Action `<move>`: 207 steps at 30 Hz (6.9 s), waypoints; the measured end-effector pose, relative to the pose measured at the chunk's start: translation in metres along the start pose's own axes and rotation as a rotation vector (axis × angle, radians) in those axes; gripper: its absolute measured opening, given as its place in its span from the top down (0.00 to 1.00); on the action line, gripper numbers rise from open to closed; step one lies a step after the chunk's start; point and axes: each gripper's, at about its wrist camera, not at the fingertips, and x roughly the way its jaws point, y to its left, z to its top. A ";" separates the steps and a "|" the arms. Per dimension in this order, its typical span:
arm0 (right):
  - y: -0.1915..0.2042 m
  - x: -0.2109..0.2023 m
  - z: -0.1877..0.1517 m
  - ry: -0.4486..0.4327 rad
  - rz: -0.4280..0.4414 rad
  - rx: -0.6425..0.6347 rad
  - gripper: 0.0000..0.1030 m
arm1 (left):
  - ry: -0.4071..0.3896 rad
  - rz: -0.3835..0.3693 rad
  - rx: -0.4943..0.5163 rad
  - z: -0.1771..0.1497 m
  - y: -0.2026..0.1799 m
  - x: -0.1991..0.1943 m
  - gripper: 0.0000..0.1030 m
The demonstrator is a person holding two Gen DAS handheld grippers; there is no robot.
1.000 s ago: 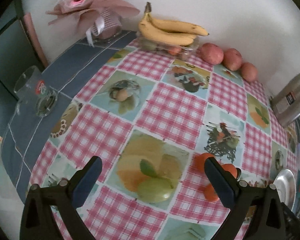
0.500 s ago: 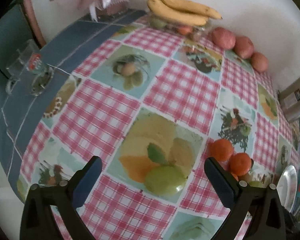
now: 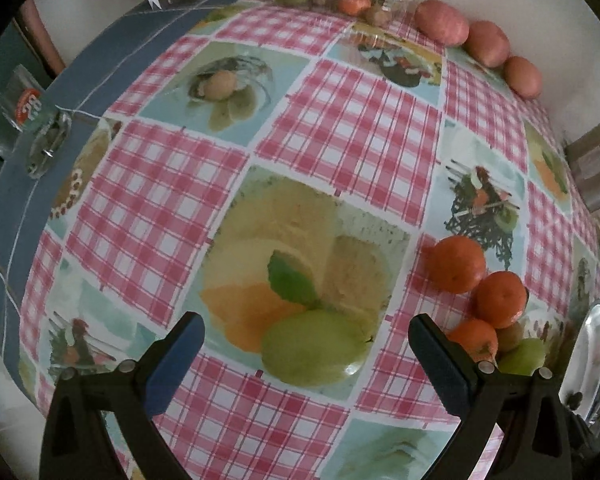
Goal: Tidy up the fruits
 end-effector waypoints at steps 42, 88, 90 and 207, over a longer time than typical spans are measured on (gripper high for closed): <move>0.009 0.029 -0.006 -0.127 -0.137 -0.014 0.00 | -0.011 0.080 -0.039 -0.007 -0.015 0.040 0.00; -0.018 -0.044 0.004 -0.196 -0.020 0.071 0.50 | -0.084 -0.140 -0.076 -0.003 -0.011 -0.030 0.49; -0.018 -0.053 0.003 -0.219 -0.019 0.081 0.50 | -0.087 -0.157 -0.068 -0.003 -0.016 -0.037 0.49; -0.179 -0.095 -0.011 -0.232 -0.070 0.434 0.50 | -0.046 -0.171 0.226 -0.025 -0.165 -0.043 0.32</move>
